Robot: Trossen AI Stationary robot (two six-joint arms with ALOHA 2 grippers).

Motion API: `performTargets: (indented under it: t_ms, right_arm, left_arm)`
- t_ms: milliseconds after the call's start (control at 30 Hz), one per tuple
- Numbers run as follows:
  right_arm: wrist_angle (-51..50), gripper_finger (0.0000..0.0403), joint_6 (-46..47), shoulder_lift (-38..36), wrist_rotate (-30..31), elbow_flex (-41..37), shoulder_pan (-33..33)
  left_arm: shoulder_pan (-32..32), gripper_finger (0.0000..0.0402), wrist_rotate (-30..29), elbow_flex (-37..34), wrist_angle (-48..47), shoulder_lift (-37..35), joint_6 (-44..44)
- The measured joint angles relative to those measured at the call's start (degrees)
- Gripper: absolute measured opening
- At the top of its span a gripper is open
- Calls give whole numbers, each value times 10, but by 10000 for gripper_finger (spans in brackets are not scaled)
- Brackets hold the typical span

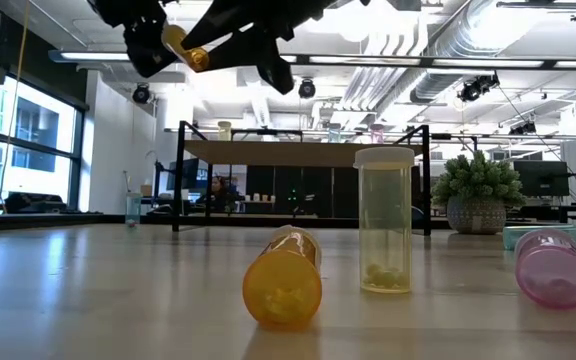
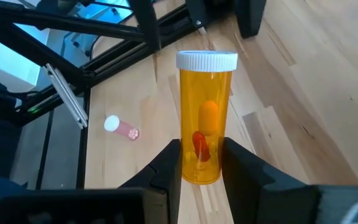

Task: Pick and place medicine bottles onto shelf by color
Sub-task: Put the top orange pill bottle on the shelf

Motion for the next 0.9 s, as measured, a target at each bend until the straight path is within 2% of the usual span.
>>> performTargets:
  t_ms: [533, 900]
  right_arm:
    - [11, 81, -11, 0, -1, 0, -1]
    - [11, 81, -11, 0, -4, 0, -1]
  left_arm:
    - [-3, 181, 14, 0, 16, 21, 0]
    - [-3, 118, 32, 0, 18, 24, 2]
